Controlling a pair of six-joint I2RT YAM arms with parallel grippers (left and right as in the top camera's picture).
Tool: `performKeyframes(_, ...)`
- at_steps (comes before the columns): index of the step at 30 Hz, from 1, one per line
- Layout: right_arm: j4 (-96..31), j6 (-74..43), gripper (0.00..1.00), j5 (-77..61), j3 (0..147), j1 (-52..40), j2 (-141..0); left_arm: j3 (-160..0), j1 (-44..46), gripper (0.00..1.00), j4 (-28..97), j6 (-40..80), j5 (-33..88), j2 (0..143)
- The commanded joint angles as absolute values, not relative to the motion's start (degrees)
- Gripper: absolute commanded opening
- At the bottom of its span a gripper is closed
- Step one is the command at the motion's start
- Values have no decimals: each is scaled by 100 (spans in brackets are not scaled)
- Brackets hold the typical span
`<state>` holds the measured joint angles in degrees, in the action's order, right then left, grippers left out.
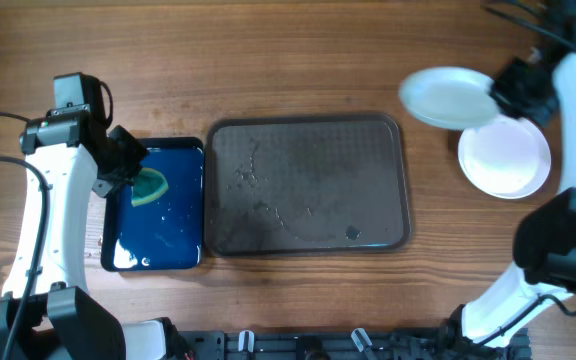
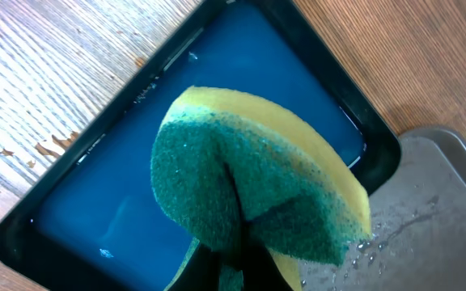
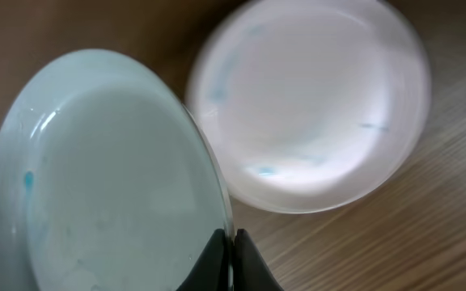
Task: Clean dirty plates on tray and stack at the side
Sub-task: 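Carry the plate right and stack it on the cleaned plates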
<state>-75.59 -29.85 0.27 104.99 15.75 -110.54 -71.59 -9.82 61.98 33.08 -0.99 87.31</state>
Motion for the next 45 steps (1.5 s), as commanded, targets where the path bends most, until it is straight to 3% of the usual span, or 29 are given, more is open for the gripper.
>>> performKeyframes(1,-7408,-2856,4,-161,9795,2418,-10949,-7234,-854,4,6189,3197,-244,8718)
performKeyframes(7,-6396,-3000,4,-233,8344,3579,-10949,-7234,-847,4,6285,3192,-246,8718)
performKeyframes(12,-5935,-3013,4,-528,7905,3715,-10951,-7234,-847,4,6329,3177,-261,8718)
performKeyframes(13,-5909,-3011,8,-552,7905,3699,-10951,-7234,-847,4,6333,3177,-261,8718)
performKeyframes(16,-5769,-2958,36,-832,7905,3671,-10951,-7234,-847,4,6331,3175,-263,8718)
performKeyframes(25,-5771,-2231,36,-1964,8298,3468,-10855,-7229,-847,4,6320,2871,-338,8718)
performKeyframes(31,-6167,-1837,38,-2167,9030,2440,-9767,-6711,-847,4,6143,2724,-617,8718)
performKeyframes(36,-6143,-1841,49,-2091,9043,1028,-8641,-5684,-847,4,5553,2727,-224,8718)
performKeyframes(39,-6147,-1837,54,-1754,9043,314,-8366,-5229,-847,4,5162,2744,-38,8718)
performKeyframes(45,-6272,-1796,54,-1575,9043,-956,-8302,-4676,-847,4,4574,2740,113,8718)
